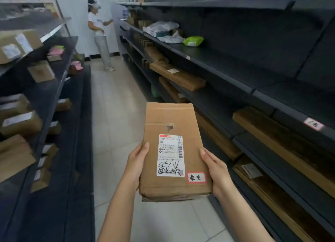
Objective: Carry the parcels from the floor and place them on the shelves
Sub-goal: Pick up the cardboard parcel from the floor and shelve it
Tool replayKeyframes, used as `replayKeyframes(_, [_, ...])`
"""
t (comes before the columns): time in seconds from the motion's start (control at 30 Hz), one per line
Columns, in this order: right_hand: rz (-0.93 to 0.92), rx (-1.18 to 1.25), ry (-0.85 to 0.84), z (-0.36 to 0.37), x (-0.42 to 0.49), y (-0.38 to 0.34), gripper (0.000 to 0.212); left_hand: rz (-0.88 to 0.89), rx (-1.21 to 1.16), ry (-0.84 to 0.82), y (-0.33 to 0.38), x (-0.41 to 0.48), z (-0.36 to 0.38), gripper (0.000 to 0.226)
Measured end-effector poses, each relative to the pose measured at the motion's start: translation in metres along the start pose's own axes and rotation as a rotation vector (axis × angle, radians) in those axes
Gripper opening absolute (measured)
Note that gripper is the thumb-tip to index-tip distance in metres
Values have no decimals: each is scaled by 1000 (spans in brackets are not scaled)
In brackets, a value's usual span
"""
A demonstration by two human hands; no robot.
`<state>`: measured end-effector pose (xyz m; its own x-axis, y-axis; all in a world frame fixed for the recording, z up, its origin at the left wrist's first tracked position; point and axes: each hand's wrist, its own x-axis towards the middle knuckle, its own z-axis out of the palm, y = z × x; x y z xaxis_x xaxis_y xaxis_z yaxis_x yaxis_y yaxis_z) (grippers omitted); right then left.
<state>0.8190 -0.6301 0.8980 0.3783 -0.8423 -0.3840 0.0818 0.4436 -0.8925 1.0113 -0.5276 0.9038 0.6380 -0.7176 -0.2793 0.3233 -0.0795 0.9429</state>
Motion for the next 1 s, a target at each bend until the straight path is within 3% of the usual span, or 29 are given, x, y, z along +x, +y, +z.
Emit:
replayKeyframes(0.3, [-31,47,126,82,205,-72,39,-38,53,-99,59,260,29,25])
replayKeyframes(0.5, [-123,25,245,142,327,-166,47,-52,139,-241,153,419,72,22])
replayKeyframes(0.77, [-188,58,493,186,449,-309,9,-16,131,-604,283,594,165,32])
replayKeyframes(0.87, [-212,94,603,194,499,-347,12,-26,138,-725,315,658,209,30])
replayKeyframes(1.0, [-255,173,754,201,565,-389,34,-80,152,-849,342,737,266,24])
